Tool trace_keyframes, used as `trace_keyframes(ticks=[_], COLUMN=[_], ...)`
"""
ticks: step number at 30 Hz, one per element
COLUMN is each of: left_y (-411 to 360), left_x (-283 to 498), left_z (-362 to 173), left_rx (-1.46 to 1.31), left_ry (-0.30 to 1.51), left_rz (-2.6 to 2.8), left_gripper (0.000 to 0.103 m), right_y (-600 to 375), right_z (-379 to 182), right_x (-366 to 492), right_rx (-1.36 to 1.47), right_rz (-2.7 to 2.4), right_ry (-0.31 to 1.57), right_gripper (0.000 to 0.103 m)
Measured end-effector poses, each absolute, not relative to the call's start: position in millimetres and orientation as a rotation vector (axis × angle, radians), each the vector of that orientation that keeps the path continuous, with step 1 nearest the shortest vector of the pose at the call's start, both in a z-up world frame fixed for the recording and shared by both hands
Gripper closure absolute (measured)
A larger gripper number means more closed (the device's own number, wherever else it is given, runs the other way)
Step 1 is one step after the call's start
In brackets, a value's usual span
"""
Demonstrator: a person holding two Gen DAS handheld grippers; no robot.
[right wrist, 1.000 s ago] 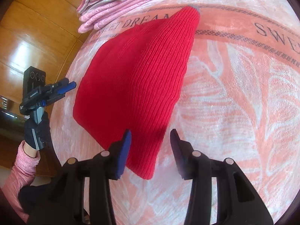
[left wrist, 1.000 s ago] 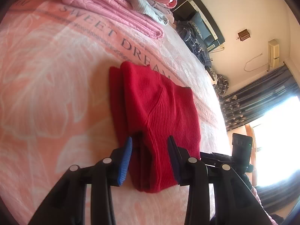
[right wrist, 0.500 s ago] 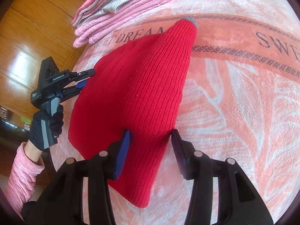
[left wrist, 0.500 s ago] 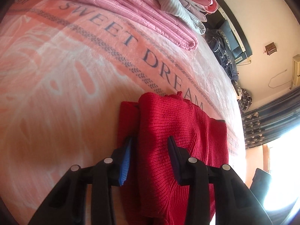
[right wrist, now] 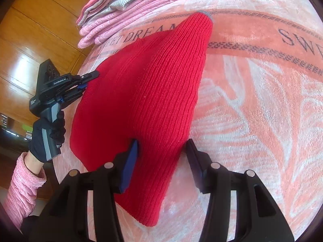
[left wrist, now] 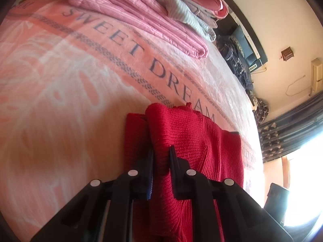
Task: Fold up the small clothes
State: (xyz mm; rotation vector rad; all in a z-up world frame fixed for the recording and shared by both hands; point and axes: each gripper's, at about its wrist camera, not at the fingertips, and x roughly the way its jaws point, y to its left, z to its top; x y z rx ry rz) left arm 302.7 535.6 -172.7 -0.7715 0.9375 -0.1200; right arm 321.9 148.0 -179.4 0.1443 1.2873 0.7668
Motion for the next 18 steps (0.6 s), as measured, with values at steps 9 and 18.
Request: trace_keyframes(ticks=[9, 18], left_y=[569.8, 541.7], left_x=[287.7, 318.7], left_z=[-194.5, -179.3], left_rx=[-0.937, -0.801], left_ry=[0.895, 0.945], left_rz=[-0.133, -0.172], left_gripper=[0.089, 0.057], right_y=[150.1, 150.3], right_z=[-182.4, -183.0], right_x=[320.1, 319.9], right_rx=[0.127, 0.129], right_rz=[0.763, 0.759], right_ry=[1.28, 1.278], right_gripper=[0.05, 0.048])
